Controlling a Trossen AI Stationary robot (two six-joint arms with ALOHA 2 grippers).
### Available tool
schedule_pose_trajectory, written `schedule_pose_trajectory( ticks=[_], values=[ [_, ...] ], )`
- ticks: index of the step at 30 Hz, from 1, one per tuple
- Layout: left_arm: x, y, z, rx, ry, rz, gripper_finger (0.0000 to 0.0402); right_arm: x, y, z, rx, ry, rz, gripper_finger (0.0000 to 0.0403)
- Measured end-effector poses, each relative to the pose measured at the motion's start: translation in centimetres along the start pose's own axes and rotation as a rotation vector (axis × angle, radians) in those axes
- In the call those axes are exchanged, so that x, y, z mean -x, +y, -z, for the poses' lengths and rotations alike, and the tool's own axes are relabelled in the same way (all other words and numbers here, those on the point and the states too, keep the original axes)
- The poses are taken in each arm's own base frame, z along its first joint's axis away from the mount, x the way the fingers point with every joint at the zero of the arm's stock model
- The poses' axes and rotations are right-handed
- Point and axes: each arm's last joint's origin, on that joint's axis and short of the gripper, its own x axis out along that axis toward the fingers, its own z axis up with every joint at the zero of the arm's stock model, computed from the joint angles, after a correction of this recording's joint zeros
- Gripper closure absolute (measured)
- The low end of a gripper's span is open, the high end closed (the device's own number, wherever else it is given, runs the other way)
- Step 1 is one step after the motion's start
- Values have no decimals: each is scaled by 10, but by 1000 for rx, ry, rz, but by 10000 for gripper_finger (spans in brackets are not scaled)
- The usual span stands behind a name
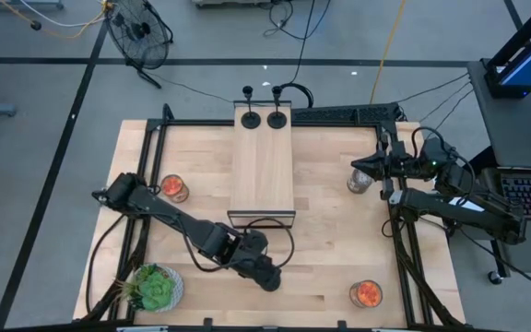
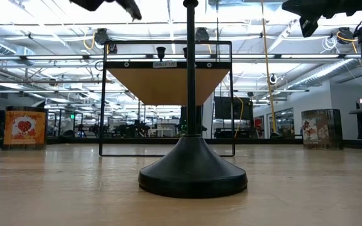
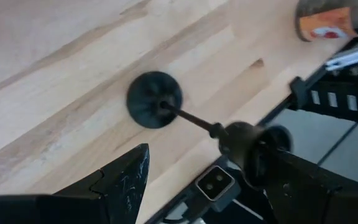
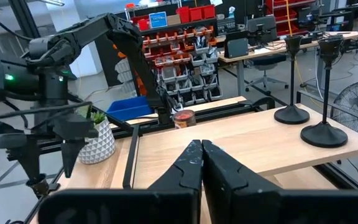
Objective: Pick & Place candle stick holders
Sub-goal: Put the black candle holder on the shelf
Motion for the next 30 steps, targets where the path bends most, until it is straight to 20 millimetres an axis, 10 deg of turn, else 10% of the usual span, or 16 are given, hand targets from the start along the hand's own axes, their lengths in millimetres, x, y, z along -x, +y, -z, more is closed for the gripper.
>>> schedule_pose_trajectory(
  ticks=[9,23,30],
  values=[
    [-15,0,-5,11,3,-13,122,0,0,1,-2,5,1,403],
    [-13,3,-5,12,8,-43,378,0,0,1,-4,9,2,403],
    [-9,-8,-5,-8,24,17,386,0,0,1,-5,11,3,403]
  ],
)
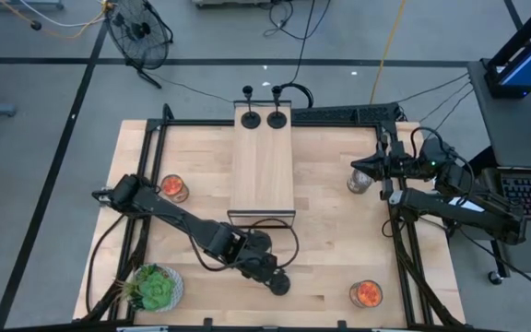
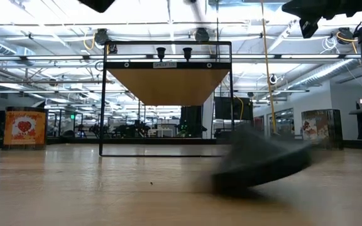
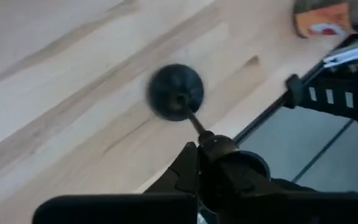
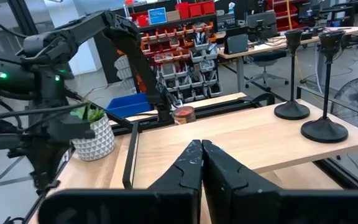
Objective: Pick & Place candle stick holders
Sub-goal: Put the black candle holder on the shelf
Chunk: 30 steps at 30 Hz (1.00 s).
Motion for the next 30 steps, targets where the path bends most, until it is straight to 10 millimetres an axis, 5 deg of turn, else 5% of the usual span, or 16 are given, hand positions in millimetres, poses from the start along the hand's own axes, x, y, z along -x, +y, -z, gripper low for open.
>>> schedule_pose_trajectory(
  ticks=[4,13,16,30],
  values=[
    [19,-18,-6,-79,-37,84,386,0,0,0,0,0,1,403],
    [117,-60,-38,-271,-255,286,386,0,0,0,0,0,3,403],
    [149,-55,-49,-274,-312,230,386,0,0,0,0,-1,3,403],
    [233,11,-111,-191,-442,43,386,0,0,0,-1,1,6,403]
  ],
)
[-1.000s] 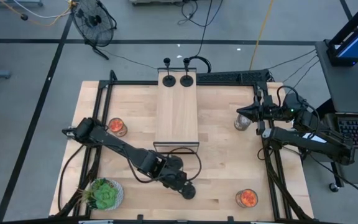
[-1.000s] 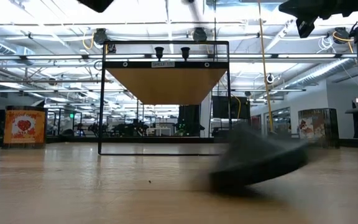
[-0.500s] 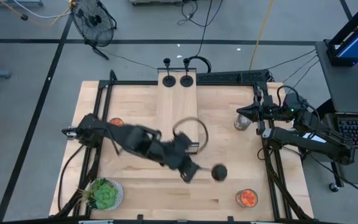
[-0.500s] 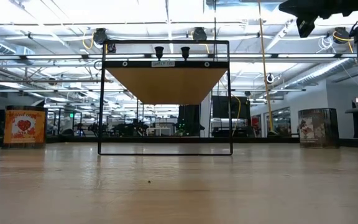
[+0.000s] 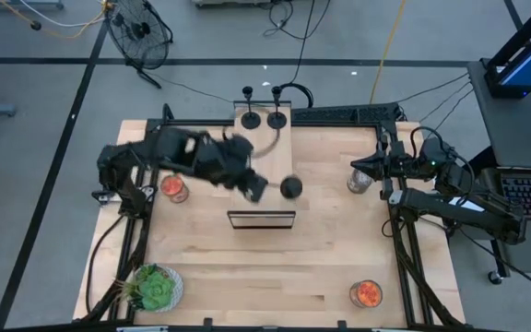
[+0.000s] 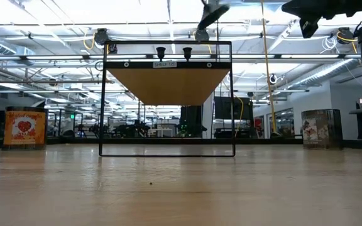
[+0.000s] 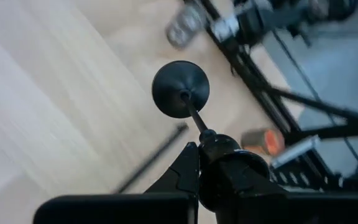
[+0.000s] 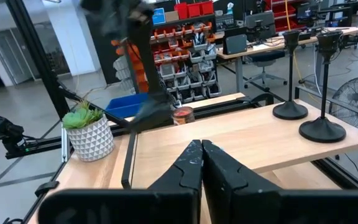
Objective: Pick & Place candle stick holders
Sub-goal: Put the black candle holder on the shelf
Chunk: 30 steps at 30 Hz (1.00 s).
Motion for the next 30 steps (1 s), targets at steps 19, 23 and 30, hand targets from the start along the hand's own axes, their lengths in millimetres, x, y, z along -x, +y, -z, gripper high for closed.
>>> schedule_pose_trajectory(
  ticks=[19,23,30],
  values=[
    [-2,100,-89,1,14,-213,386,0,-3,0,3,-19,112,403],
    [-12,107,-94,-9,53,-227,386,0,-4,0,1,-17,112,403],
    [-25,115,-101,-49,80,-256,386,-2,-4,0,-2,-10,112,403]
  ],
)
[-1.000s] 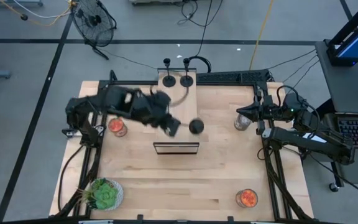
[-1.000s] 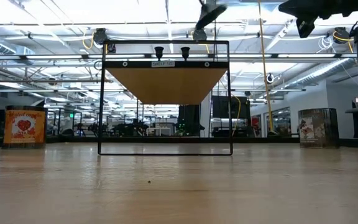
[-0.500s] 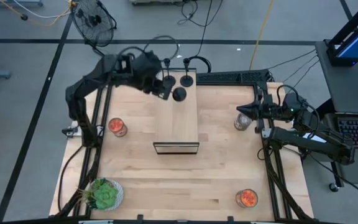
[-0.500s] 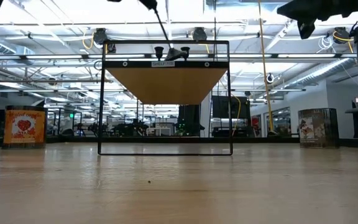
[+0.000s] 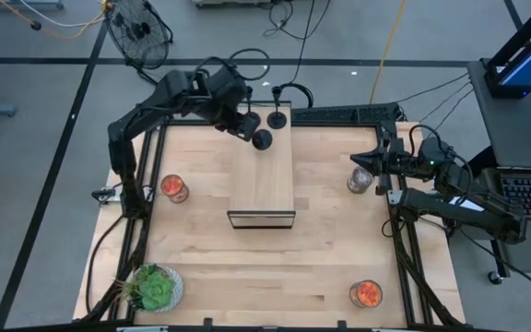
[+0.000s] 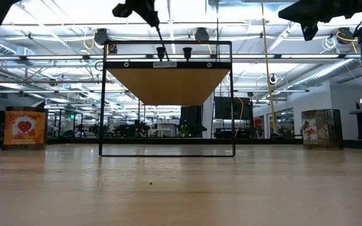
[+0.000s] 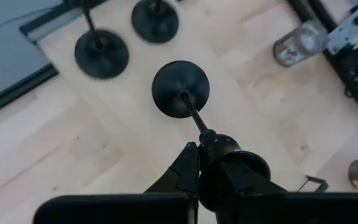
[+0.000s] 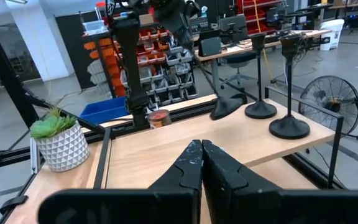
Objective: Pick & Place candle stick holders
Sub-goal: Put the black candle holder on the shelf
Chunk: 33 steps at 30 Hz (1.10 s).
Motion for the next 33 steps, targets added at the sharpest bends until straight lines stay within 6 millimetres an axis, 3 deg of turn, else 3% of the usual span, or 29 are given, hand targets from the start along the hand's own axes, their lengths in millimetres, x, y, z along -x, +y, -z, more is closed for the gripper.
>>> schedule_pose_trajectory(
  ticks=[12,33],
  values=[
    [-24,8,-14,-7,26,-28,386,-1,0,0,-2,5,1,403],
    [-27,12,-15,-2,63,-16,386,-1,0,0,-2,5,1,403]
  ],
)
